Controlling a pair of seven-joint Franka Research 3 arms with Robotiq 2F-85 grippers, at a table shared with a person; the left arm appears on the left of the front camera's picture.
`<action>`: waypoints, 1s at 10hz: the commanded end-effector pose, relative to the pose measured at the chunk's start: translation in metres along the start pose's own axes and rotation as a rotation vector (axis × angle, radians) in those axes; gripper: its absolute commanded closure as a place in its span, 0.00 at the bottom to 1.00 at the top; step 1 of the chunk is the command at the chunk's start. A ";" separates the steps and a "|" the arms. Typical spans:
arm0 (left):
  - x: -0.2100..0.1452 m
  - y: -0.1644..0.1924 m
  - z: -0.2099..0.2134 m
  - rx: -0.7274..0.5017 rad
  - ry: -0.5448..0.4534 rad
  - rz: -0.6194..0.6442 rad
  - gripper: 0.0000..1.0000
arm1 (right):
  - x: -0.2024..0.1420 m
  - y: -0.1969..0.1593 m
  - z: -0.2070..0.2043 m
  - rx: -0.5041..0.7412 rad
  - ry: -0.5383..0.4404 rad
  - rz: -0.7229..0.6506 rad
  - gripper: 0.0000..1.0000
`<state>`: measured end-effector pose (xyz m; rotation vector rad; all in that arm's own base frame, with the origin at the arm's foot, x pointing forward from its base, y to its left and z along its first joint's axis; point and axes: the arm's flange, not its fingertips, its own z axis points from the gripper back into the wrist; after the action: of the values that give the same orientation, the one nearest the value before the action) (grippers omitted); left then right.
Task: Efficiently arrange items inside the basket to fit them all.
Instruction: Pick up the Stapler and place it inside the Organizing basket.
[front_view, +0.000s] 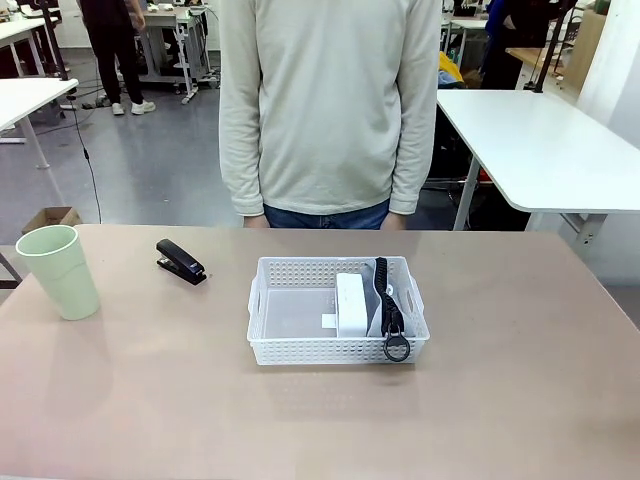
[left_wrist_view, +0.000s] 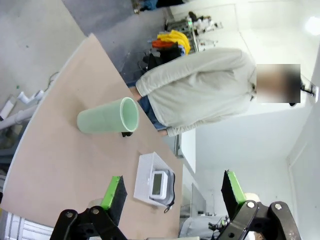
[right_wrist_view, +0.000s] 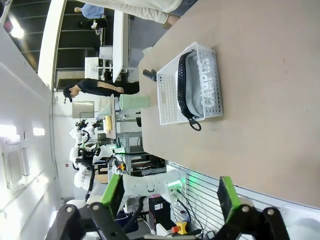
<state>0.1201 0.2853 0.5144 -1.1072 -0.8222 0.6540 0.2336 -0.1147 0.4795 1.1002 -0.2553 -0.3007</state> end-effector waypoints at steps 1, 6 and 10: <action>-0.004 -0.057 0.018 0.026 0.056 -0.184 0.00 | 0.000 -0.002 0.000 -0.003 0.003 0.027 0.00; -0.034 -0.162 -0.075 0.206 0.391 -0.495 0.00 | 0.000 -0.002 0.000 -0.003 0.003 0.027 0.00; -0.115 -0.191 -0.166 0.342 0.655 -0.788 0.00 | 0.000 -0.002 0.000 -0.003 0.003 0.027 0.00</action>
<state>0.2075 0.0593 0.6305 -0.5891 -0.4593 -0.1713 0.2336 -0.1147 0.4795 1.1002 -0.2554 -0.3002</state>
